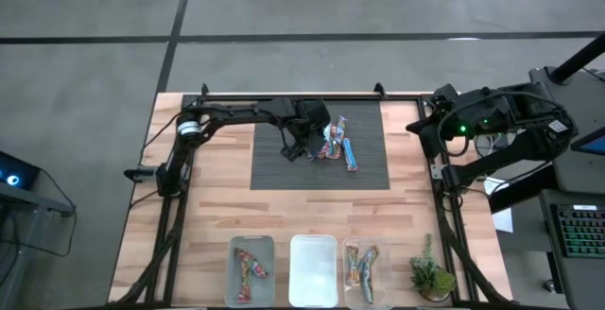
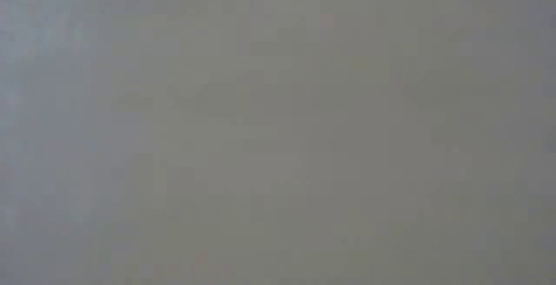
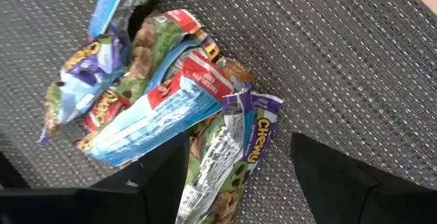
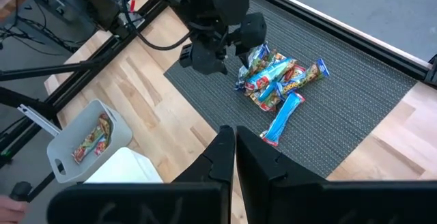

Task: Pick and place Granola Bars by type
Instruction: Put the middle blue granola bar into the white bin

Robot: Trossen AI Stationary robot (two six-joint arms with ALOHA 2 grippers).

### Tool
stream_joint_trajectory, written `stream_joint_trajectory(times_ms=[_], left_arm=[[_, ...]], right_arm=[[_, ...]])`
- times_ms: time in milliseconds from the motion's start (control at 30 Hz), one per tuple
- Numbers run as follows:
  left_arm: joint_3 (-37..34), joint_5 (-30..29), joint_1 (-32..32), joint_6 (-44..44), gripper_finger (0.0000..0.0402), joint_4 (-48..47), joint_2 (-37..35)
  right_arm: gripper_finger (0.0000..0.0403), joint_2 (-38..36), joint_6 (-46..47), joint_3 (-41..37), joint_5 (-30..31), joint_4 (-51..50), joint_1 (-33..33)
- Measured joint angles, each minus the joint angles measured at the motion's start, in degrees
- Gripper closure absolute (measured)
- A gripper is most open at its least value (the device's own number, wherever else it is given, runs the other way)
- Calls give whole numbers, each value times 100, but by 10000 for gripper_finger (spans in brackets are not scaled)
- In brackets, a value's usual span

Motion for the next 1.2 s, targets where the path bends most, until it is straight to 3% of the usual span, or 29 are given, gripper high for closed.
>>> stream_joint_trajectory(times_ms=[1200], left_arm=[[-457, -258, 14, -158, 163, 799, 161]], right_arm=[[394, 0, 0, 0, 9, 0, 2]])
